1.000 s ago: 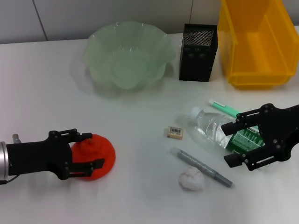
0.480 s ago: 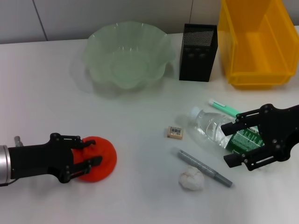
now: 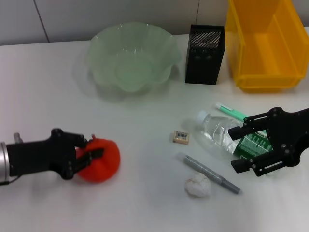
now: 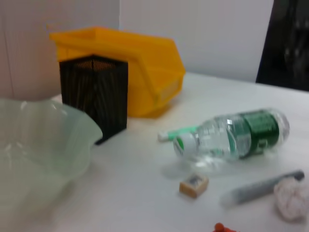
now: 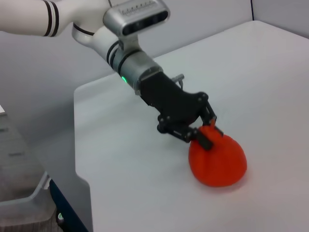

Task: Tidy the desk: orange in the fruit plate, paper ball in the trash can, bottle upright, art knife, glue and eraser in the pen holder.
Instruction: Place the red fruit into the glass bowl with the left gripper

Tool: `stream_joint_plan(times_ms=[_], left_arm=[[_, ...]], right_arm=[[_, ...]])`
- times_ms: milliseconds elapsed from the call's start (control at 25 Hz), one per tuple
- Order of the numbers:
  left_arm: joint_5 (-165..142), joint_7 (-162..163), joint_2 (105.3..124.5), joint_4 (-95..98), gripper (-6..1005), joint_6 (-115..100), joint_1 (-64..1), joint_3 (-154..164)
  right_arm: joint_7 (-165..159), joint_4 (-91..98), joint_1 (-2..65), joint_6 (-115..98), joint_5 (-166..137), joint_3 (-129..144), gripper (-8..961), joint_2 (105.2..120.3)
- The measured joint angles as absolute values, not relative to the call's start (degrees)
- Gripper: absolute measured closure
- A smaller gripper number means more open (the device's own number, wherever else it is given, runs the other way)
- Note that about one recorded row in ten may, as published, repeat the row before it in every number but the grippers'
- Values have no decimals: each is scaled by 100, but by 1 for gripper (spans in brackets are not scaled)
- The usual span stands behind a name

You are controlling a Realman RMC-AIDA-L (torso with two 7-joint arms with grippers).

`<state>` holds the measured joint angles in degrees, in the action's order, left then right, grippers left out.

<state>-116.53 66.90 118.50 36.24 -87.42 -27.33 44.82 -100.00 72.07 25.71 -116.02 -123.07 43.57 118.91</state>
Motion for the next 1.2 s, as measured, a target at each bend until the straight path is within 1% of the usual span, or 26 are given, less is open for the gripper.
stream_joint_plan(times_ms=[240,480,560,600,640,760,920,960,1080,1120,1200], left_arm=[[-11506,7444,11861,4191,820,-8869,-2848,4481],[-11201,8033,11849,4357,856,-8704,-3341,4452],[-11148,8168,11859,4365,872,-8450,-3529,4463],[-11115,8270,11869,4304,880,-8102,-3742,4475],[-11115,8270,11869,4304,887,-8102,-3742,4475],[-10961,8327,11893,4144,909,-7594,-4032,4482],[-10890,8330,11899,4075,937,-7432,-4112,4504],[-10454,8321,11908,3778,937,-6718,-4355,4854],[-10289,8321,11909,3708,937,-6465,-4404,5032],[-9847,8321,11909,3555,937,-5764,-4514,5601],[-9624,8319,11909,3492,937,-5451,-4556,5902]], right_arm=[[-10002,7178,2565,-11602,-12296,4359,178,11895],[-9995,7027,2535,-11608,-12295,4360,178,11904],[-9993,6996,2534,-11617,-12304,4378,178,11905],[-9990,6990,2519,-11633,-12316,4398,178,11906],[-9990,6990,2519,-11633,-12316,4398,178,11906],[-9978,6978,2489,-11656,-12327,4404,178,11908],[-9939,6945,2439,-11664,-12315,4404,178,11909],[-9929,6928,2437,-11664,-12312,4404,178,11909],[-9873,6863,2442,-11661,-12312,4403,179,11909],[-9855,6846,2446,-11656,-12312,4403,179,11909],[-9830,6780,2467,-11648,-12315,4405,179,11905]])
